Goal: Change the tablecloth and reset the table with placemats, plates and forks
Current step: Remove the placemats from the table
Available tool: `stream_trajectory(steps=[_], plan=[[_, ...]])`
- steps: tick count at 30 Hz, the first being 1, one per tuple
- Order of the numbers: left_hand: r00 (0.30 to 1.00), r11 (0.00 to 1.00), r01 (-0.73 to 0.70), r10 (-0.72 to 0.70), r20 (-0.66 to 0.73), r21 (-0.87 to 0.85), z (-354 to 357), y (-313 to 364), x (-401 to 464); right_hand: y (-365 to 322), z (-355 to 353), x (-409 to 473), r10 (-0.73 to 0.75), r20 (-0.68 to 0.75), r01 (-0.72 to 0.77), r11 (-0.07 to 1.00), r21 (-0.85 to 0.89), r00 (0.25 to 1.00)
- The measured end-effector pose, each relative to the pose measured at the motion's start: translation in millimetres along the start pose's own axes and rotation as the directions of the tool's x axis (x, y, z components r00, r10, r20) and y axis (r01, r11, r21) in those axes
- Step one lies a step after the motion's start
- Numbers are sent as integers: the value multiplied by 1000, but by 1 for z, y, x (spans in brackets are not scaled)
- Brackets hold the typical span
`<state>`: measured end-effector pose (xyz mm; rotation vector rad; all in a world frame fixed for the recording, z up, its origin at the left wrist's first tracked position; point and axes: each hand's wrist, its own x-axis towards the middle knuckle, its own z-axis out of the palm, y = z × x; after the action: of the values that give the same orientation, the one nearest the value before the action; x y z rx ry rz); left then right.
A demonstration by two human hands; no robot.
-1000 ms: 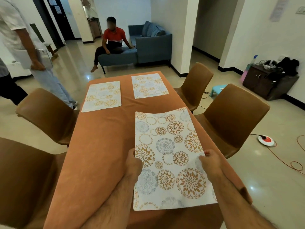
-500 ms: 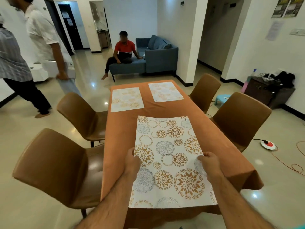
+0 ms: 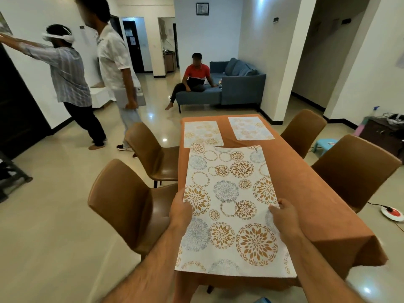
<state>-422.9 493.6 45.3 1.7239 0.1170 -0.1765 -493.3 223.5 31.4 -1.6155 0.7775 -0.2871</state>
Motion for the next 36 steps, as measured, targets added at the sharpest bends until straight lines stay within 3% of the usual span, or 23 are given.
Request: stream_trajectory(steps=[9,19,23,36], plan=[[999,1000,-9,9,33,3,-70,1,2,0,56,-42,35,-17,-34,998,48,999],[989,1000,17,-17,148,-3,-225,-17,85,-18,214,-102,49,-158,-42,998,52,986],[985,995,-25,9,173,92,-284,-10,122,-30,272,-123,91,-204,-74,993,90,975],[952,991,-97,64,301,96,-327,14,286,-72,396,-64,142,-313,-74,973,218,939]])
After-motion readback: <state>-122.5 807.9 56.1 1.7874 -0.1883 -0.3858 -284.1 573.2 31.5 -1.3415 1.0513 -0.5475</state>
